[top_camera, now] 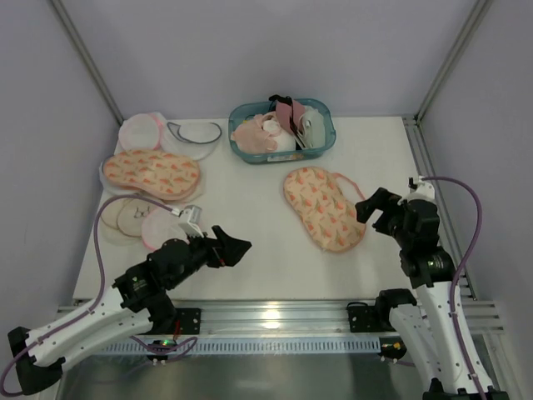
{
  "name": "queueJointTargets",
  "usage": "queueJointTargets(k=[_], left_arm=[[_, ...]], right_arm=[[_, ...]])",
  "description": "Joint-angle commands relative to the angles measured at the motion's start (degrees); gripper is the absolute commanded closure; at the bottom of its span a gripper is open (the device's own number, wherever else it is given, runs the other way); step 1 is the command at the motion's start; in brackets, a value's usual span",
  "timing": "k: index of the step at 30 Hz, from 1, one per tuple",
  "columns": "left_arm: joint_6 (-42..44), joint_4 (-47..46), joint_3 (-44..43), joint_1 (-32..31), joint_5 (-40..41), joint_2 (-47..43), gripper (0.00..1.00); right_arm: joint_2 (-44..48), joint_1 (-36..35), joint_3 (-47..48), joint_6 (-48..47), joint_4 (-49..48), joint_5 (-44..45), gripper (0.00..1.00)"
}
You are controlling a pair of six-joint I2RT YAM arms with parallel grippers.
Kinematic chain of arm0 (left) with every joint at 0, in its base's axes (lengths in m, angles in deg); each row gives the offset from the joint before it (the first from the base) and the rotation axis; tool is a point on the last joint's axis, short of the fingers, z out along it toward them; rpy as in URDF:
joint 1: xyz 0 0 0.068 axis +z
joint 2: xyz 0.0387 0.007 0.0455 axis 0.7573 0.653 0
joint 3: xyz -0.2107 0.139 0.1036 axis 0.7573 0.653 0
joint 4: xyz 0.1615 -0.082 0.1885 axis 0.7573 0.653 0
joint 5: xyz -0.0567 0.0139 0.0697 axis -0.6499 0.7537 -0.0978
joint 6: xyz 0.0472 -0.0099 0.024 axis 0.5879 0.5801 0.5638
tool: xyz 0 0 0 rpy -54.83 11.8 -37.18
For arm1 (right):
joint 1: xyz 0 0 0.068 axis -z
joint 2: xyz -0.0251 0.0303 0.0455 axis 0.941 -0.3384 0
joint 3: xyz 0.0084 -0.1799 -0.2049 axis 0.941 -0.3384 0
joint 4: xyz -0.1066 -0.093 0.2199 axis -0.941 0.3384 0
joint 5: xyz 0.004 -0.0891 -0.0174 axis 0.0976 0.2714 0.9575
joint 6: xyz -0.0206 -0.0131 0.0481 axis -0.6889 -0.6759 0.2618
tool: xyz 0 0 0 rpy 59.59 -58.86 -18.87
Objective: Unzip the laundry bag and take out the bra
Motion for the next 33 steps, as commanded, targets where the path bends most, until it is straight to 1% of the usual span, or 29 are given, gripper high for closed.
queueJointTargets(k=[1, 5, 6, 7, 9, 10, 12, 14, 19, 22, 23, 26, 27, 28, 29, 31, 33], left_arm=[[1.1, -1.6, -2.9, 0.2, 0.4, 0.8, 0.0], [0.5, -1.5, -2.7, 0.2, 0.2, 0.6, 0.01], [0.4, -1.5, -2.6, 0.2, 0.3, 0.4, 0.01], [0.4, -1.4, -2.6, 0.2, 0.2, 0.2, 0.01], [0.0, -1.4, -2.5, 0.2, 0.3, -0.2, 0.0], [-0.2, -1.1, -2.5, 0.2, 0.2, -0.5, 0.01], [-0.5, -0.9, -2.2, 0.2, 0.2, -1.3, 0.01], [-0.6, -0.4, -2.1, 0.2, 0.4, -2.1, 0.01], [-1.1, -0.3, -1.2, 0.2, 0.9, -3.3, 0.01], [-1.5, -0.8, -0.3, 0.2, 1.0, -3.7, 0.01], [-1.8, -0.9, 0.0, 0.2, 1.0, -3.8, 0.01], [-2.2, -1.3, 0.6, 0.2, 0.9, -4.0, 0.01], [-2.3, -1.3, 0.7, 0.2, 0.9, -4.2, 0.01], [-2.3, -1.3, 0.8, 0.2, 0.9, -4.3, 0.0], [-2.5, -1.1, 1.2, 0.2, 1.0, -4.6, 0.01], [-2.6, -1.4, 1.5, 0.2, 1.1, -5.3, 0.01], [-3.1, -1.6, 2.3, 0.2, 1.1, -5.8, 0.01]], right_arm=[[0.9, -0.1, -1.3, 1.8, 0.0, -1.6, 0.01], [0.2, 0.0, -5.8, 6.0, -2.3, -1.8, 0.0], [0.2, 0.0, -7.1, 8.5, -3.1, -1.8, 0.01], [0.2, 0.0, -10.5, 9.9, -4.4, -1.7, 0.01], [0.2, 0.0, -14.0, 14.8, -8.3, -1.3, 0.0], [0.1, 0.0, -17.1, 16.3, -11.0, -0.8, 0.0], [0.0, 0.0, -20.3, 19.6, -14.8, -2.0, 0.01], [0.0, 0.0, -23.8, 21.4, -19.0, -2.5, 0.0], [-1.6, 0.0, -28.2, 25.1, -24.0, -2.7, 0.0], [-5.2, 0.0, -31.0, 26.6, -28.6, -4.2, 0.07], [-6.4, 0.0, -31.7, 27.5, -33.1, -5.6, 0.19], [-12.0, 0.0, -33.9, 29.1, -40.8, -7.1, 0.42], [-13.5, 0.0, -34.1, 29.1, -42.1, -7.7, 0.54], [-15.0, 0.0, -34.1, 29.3, -43.9, -7.8, 0.57], [-17.9, 0.0, -33.9, 29.0, -44.8, -8.1, 0.57], [-20.1, 0.0, -33.9, 28.9, -47.6, -9.3, 0.72], [-22.0, 0.0, -33.9, 28.9, -49.4, -10.6, 0.93]])
